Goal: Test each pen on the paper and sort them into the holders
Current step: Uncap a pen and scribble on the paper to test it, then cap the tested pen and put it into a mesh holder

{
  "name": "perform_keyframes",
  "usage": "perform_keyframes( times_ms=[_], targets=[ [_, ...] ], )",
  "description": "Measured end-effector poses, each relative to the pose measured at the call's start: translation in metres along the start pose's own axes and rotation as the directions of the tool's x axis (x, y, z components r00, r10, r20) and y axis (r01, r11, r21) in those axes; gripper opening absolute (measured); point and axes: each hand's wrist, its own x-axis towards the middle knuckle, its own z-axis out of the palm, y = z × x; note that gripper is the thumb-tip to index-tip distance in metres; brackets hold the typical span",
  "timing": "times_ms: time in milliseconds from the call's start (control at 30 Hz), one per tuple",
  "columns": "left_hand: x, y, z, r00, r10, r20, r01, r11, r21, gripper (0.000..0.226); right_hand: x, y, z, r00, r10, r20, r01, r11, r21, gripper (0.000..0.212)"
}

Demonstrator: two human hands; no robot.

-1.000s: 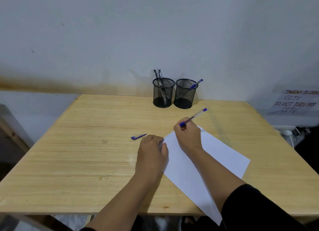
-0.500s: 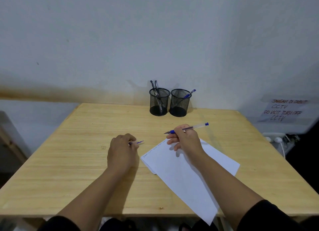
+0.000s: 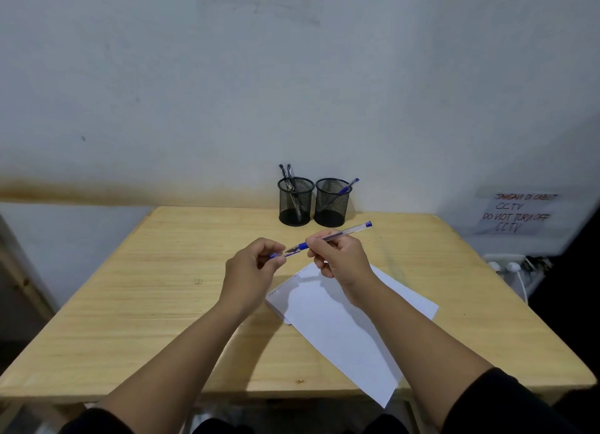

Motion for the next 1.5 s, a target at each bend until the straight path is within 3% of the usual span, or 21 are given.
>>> perform_keyframes(
  times_ms=[733,900,1033,1267,1400,1500],
  targets=[
    [-0.023,0.033,0.01,0.996,0.066,-0.051,-0.072,0.99,-0.119,0.014,-0.021,-0.018,-0.01,0.986,-0.129,0.104,0.127,0.991,0.029,0.015],
    [-0.019,0.026,0.003,0.996,0.078,0.049,-0.077,0.997,-0.024,0.01,-0.023,-0.014,-0.015,0.983,-0.075,0.168,0.08,0.997,-0.02,0.005],
    [-0.006,0.026,-0.011,0.995,0.099,0.031,-0.102,0.991,0.089,0.008,-0.018,-0.023,-0.029,0.982,-0.02,0.187,0.012,0.999,0.04,0.011],
    [0.021,0.042,-0.008,0.965,0.241,0.101,-0.257,0.944,0.207,0.011,-0.004,-0.04,-0.044,0.971,-0.045,0.235,0.131,0.921,-0.367,0.015],
    [0.04,0.058,0.013,0.946,0.314,0.082,-0.322,0.939,0.124,0.014,0.011,-0.042,-0.046,0.975,-0.116,0.191,0.187,0.892,-0.411,0.01],
    [0.056,0.066,0.031,0.956,0.293,0.032,-0.294,0.956,0.016,0.025,0.027,-0.044,-0.058,0.98,-0.166,0.114,0.199,0.876,-0.438,0.01]
  ],
)
